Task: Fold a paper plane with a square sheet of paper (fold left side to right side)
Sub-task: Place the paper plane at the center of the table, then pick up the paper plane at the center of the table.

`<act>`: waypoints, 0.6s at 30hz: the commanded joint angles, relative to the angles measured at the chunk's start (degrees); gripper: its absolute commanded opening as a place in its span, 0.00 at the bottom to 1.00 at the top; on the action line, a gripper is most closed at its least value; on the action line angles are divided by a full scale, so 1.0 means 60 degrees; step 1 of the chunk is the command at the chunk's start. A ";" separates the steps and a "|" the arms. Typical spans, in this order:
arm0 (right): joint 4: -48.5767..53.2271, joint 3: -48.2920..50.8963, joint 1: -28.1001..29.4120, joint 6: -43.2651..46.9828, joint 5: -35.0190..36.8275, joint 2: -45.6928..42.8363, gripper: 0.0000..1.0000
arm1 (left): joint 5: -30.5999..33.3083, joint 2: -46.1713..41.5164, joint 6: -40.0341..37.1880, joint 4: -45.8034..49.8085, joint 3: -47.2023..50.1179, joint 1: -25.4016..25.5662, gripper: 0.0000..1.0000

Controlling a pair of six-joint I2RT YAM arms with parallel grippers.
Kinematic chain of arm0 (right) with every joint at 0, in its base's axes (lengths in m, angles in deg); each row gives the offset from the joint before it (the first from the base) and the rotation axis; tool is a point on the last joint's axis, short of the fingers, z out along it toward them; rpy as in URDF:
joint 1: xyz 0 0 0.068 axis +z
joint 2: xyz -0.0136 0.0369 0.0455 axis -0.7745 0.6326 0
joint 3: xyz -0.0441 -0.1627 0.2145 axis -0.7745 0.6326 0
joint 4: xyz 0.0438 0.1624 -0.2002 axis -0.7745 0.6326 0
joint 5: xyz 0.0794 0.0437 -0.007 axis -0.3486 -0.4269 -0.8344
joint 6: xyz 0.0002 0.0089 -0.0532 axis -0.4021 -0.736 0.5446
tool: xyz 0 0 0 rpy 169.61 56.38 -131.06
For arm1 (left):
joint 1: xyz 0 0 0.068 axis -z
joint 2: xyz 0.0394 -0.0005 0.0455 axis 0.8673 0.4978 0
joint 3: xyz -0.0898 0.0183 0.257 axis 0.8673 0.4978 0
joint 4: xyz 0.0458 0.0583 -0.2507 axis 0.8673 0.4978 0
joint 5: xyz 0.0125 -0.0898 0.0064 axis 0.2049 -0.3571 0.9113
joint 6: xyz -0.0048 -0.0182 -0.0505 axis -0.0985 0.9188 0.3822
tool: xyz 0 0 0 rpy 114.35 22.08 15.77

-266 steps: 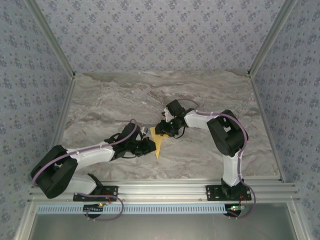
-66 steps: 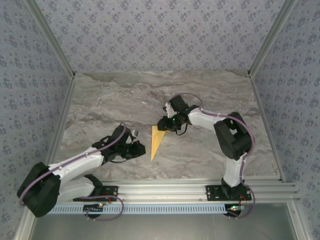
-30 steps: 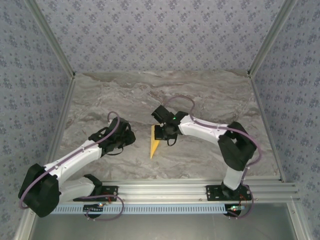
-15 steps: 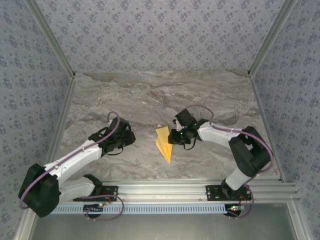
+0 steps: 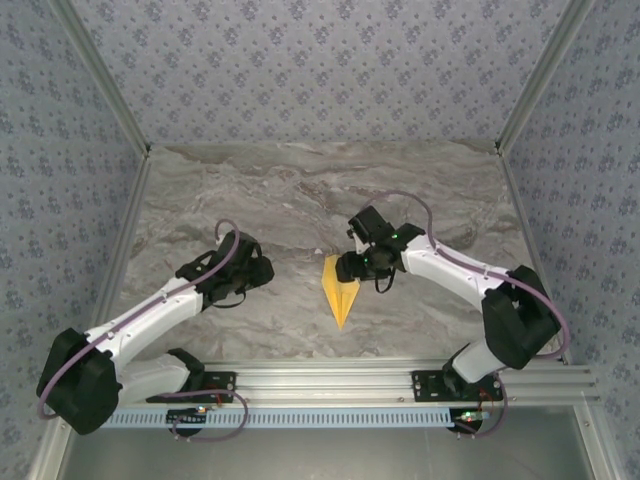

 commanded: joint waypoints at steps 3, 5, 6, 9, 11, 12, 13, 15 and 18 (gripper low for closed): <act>0.0032 0.0353 0.0313 -0.0659 -0.1154 0.0310 0.68 | 0.0027 -0.0188 -0.0201 -0.0308 -0.0347 -0.0040 0.54; 0.0097 0.0208 0.0526 -0.0684 -0.1149 0.0570 0.71 | 0.0094 -0.0260 -0.0241 -0.0286 -0.0346 -0.0040 0.56; 0.0116 0.0168 0.0591 -0.0710 -0.1159 0.0706 0.72 | 0.0115 -0.0280 -0.0233 -0.0267 -0.0347 -0.0040 0.56; 0.0146 0.0022 0.0653 -0.0772 -0.1198 0.1116 0.72 | 0.0088 -0.0288 -0.0207 -0.0237 -0.0310 -0.0040 0.57; 0.0158 -0.0068 0.0703 -0.0809 -0.1161 0.1363 0.71 | 0.0072 -0.0299 -0.0198 -0.0225 -0.0289 -0.0039 0.57; 0.0173 -0.0122 0.0712 -0.0835 -0.1157 0.1465 0.69 | 0.0085 -0.0301 -0.0192 -0.0216 -0.0271 -0.0040 0.57; 0.0194 -0.0181 0.0735 -0.0857 -0.1143 0.1569 0.66 | 0.0094 -0.0314 -0.0195 -0.0197 -0.0265 -0.0031 0.57; 0.0218 -0.0293 0.0782 -0.0888 -0.1113 0.1721 0.63 | 0.0124 -0.0315 -0.0214 -0.0159 -0.0280 -0.0039 0.57; 0.0233 -0.0510 0.0897 -0.0860 -0.1042 0.2002 0.55 | 0.0160 -0.0302 -0.0271 -0.0093 -0.0333 -0.0040 0.57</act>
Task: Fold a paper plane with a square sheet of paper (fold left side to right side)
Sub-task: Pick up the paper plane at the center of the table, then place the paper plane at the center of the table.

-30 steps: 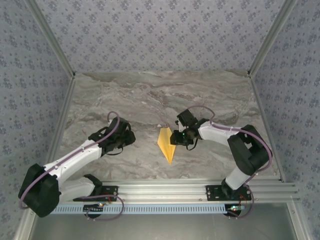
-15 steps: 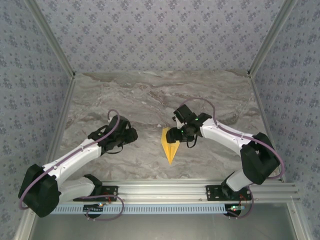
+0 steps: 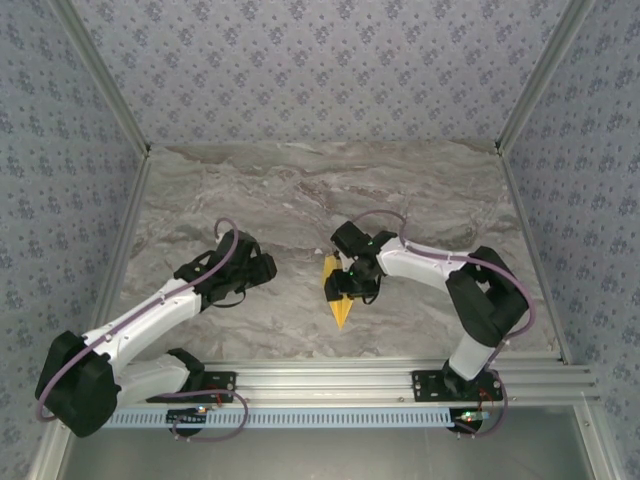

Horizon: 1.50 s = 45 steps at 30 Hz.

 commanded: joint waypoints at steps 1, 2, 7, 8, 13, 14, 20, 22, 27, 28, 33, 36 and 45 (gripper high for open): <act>0.0272 -0.0476 0.0178 -0.0107 0.0010 0.0328 0.52 | 0.0160 -0.0144 -0.0203 0.0064 -0.0347 -0.0040 0.58; 0.0331 -0.0544 0.0218 -0.0096 0.0079 0.0440 0.50 | 0.0168 -0.0151 -0.0205 0.0070 -0.0353 -0.0040 0.58; 0.0589 -0.0877 0.0342 -0.0174 0.0419 0.0956 0.41 | 0.0180 -0.0140 -0.0191 0.0094 -0.0399 -0.0037 0.58; 0.0635 -0.0972 0.0398 -0.0191 0.0476 0.1071 0.38 | 0.0172 -0.0156 -0.0213 0.0175 -0.0426 -0.0039 0.58; 0.1151 -0.1357 0.0563 -0.0205 0.0901 0.1673 0.25 | 0.0161 -0.0177 -0.0251 0.0293 -0.0538 -0.0040 0.58; 0.1231 -0.1365 0.0569 -0.0213 0.1032 0.1727 0.24 | 0.0149 -0.0205 -0.0253 0.0310 -0.0533 -0.0029 0.58; 0.1434 -0.1955 0.0506 -0.0089 0.1170 0.1623 0.12 | 0.0183 -0.0409 -0.0313 0.0410 -0.0507 -0.0029 0.59; 0.1528 -0.2239 0.0312 0.0044 0.1129 0.1585 0.09 | 0.0169 -0.0530 -0.0363 0.0442 -0.0523 -0.0040 0.60; 0.1890 -0.3358 -0.0650 0.0463 0.0965 0.2025 0.08 | -0.0089 -0.0997 -0.0744 0.0260 -0.0523 -0.0040 0.76; 0.2081 -0.3713 -0.0854 0.0603 0.1042 0.2243 0.08 | -0.0142 -0.1090 -0.0836 0.0248 -0.0537 -0.0037 0.80; 0.3077 -0.5745 -0.1691 0.0982 0.1889 0.3556 0.08 | -0.0285 -0.1450 -0.1190 0.0293 -0.0538 -0.0040 0.98; 0.3431 -0.6764 -0.1959 0.0845 0.2238 0.4293 0.08 | -0.0293 -0.1577 -0.1387 0.0376 -0.0572 -0.0040 0.98; 0.4231 -0.8407 -0.2194 0.0818 0.2694 0.5764 0.10 | -0.0352 -0.1417 -0.1967 0.0838 -0.1006 -0.0040 0.98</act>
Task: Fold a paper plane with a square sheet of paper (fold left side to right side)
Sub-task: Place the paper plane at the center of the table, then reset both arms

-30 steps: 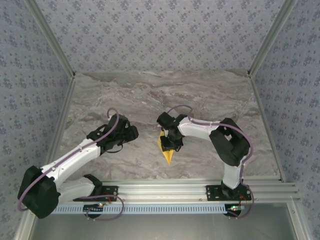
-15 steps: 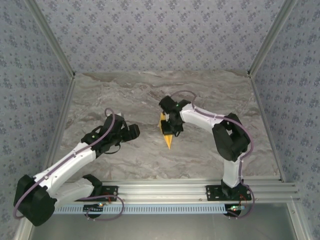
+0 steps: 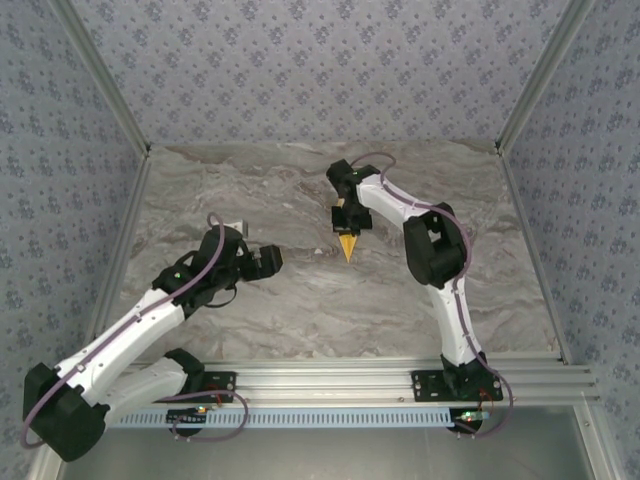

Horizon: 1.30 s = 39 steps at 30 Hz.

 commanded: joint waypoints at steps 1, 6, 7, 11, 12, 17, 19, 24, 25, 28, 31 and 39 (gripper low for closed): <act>0.0773 -0.0448 0.0025 0.0159 0.0295 0.0398 0.11 | -0.0134 0.0039 -0.0383 0.0325 -0.0355 -0.0040 0.98; 0.0814 -0.0454 0.0060 0.0279 0.0329 0.0400 0.19 | -0.0130 0.0141 -0.0350 0.0304 -0.0369 -0.0033 0.98; 0.0855 -0.0490 0.0060 0.0325 0.0350 0.0364 0.21 | -0.0092 0.0176 -0.0317 0.0317 -0.0369 -0.0038 0.98; 0.1093 -0.0558 0.0115 0.0523 0.0665 0.0023 0.32 | 0.0003 0.0322 -0.0190 0.0263 -0.0407 -0.0089 0.98; 0.1160 -0.0558 0.0144 0.0555 0.0765 -0.0114 0.35 | -0.0094 0.0370 -0.0183 0.0218 -0.0413 -0.0139 0.98; 0.1358 -0.0295 0.0226 0.0790 0.1120 -0.1337 0.48 | -0.0995 0.0580 -0.0070 -0.0167 -0.0533 -0.0952 0.98; 0.1290 0.0037 0.0245 0.0874 0.1220 -0.2049 0.54 | -0.1278 0.0609 -0.0065 -0.0230 -0.0601 -0.1460 0.98; 0.0283 0.1887 0.0099 0.1295 0.1805 -0.4503 0.72 | -0.0458 0.0431 -0.0254 -0.0166 -0.0727 -0.2661 0.98; 0.0066 0.2336 0.0048 0.1426 0.2038 -0.4983 0.76 | -0.0076 0.0334 -0.0383 -0.0239 -0.0710 -0.2806 0.98; -0.0926 0.4026 -0.0300 0.1807 0.3084 -0.6623 0.93 | 0.1545 -0.0144 -0.1061 -0.1085 -0.0274 -0.2971 0.98; -0.2060 0.5699 -0.1035 0.2062 0.3611 -0.8106 1.00 | 0.3111 -0.0936 -0.2082 -0.2940 0.0824 -0.2984 0.98; -0.6966 1.0639 -0.3952 0.2869 0.2843 -1.0472 1.00 | 0.4341 -0.0436 -0.4287 -0.5521 0.2271 -0.3909 0.98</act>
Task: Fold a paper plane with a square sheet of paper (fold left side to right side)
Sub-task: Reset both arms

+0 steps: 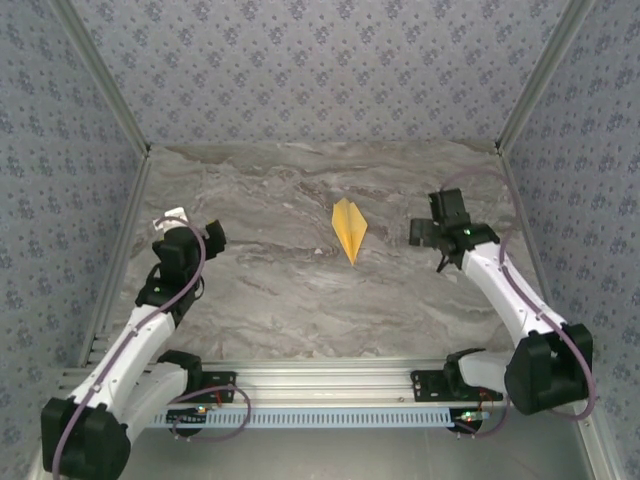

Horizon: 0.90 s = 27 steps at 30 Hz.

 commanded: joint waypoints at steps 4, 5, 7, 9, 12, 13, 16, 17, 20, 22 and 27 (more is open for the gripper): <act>-0.5812 0.3071 -0.1545 0.0958 -0.1008 -0.0402 1.00 | 0.0705 0.1406 -0.2068 -0.3012 0.0635 -0.0458 0.98; -0.6915 0.3583 -0.1686 0.1159 -0.1157 -0.0228 1.00 | 0.0643 0.1665 -0.2269 -0.3596 0.0825 -0.0486 0.98; -0.8140 0.4037 -0.1852 0.1409 -0.1478 0.0121 1.00 | 0.0448 0.2121 -0.2484 -0.4479 0.1139 -0.0575 0.98; -0.9280 0.4397 -0.1904 0.1644 -0.1586 0.0607 1.00 | 0.0368 0.2662 -0.2624 -0.5159 0.1328 -0.0654 0.98; -1.0335 0.4587 -0.1913 0.2154 -0.1848 0.1070 1.00 | -0.0153 0.3317 -0.2826 -0.6156 0.1600 -0.0820 0.98; -1.0830 0.4705 -0.1917 0.2300 -0.1912 0.1164 1.00 | -0.0283 0.3520 -0.2889 -0.6460 0.1635 -0.0856 0.98; -1.1223 0.4662 -0.2241 0.2194 -0.2498 0.1516 1.00 | -0.0732 0.4124 -0.3224 -0.7336 0.1777 -0.0968 0.98; -1.1613 0.4758 -0.2382 0.2097 -0.2772 0.1764 1.00 | -0.0990 0.4327 -0.3344 -0.7669 0.1833 -0.1030 0.98; -1.2720 0.4884 -0.2534 0.2021 -0.3230 0.2675 1.00 | -0.1696 0.4932 -0.3517 -0.8515 0.1957 -0.1277 0.98; -1.2695 0.4737 -0.2359 0.2306 -0.3321 0.2981 1.00 | -0.2228 0.5338 -0.3382 -0.8912 0.2004 -0.1557 0.98; -1.2576 0.4669 -0.2365 0.2286 -0.3341 0.3001 1.00 | -0.2925 0.6252 -0.3354 -0.9167 0.1767 -0.1810 0.98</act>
